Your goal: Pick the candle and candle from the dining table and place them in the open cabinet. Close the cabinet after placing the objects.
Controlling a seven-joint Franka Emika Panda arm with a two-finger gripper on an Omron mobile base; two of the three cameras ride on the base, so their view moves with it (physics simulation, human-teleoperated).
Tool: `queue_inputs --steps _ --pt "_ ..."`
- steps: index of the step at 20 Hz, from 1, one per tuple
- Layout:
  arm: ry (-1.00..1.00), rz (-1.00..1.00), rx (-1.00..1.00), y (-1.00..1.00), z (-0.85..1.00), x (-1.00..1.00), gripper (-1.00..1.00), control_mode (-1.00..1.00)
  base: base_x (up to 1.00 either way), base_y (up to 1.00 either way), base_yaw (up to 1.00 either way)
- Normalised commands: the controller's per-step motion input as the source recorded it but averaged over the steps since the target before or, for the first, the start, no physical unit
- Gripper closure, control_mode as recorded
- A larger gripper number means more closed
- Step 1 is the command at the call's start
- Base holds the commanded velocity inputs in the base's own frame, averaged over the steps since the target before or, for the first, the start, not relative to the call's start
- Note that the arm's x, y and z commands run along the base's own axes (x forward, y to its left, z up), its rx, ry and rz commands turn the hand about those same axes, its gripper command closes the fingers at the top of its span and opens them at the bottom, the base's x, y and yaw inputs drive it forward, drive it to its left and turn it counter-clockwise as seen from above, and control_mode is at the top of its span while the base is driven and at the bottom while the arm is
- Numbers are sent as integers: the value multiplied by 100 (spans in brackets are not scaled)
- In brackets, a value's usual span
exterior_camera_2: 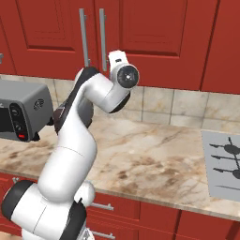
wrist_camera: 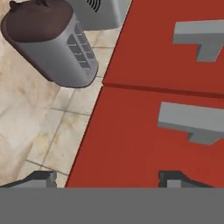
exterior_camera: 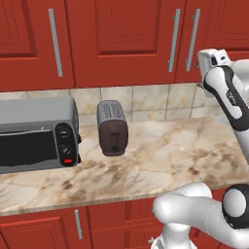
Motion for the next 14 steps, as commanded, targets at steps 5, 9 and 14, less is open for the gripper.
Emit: queue_inputs --steps 5,9,14 --pt "0 -14 0 21 -5 48 -100 -100 0 0 0" --pt "0 -7 0 11 -12 32 -100 -100 0 0 0" --pt "0 -7 0 5 -11 18 -100 -100 0 0 0"
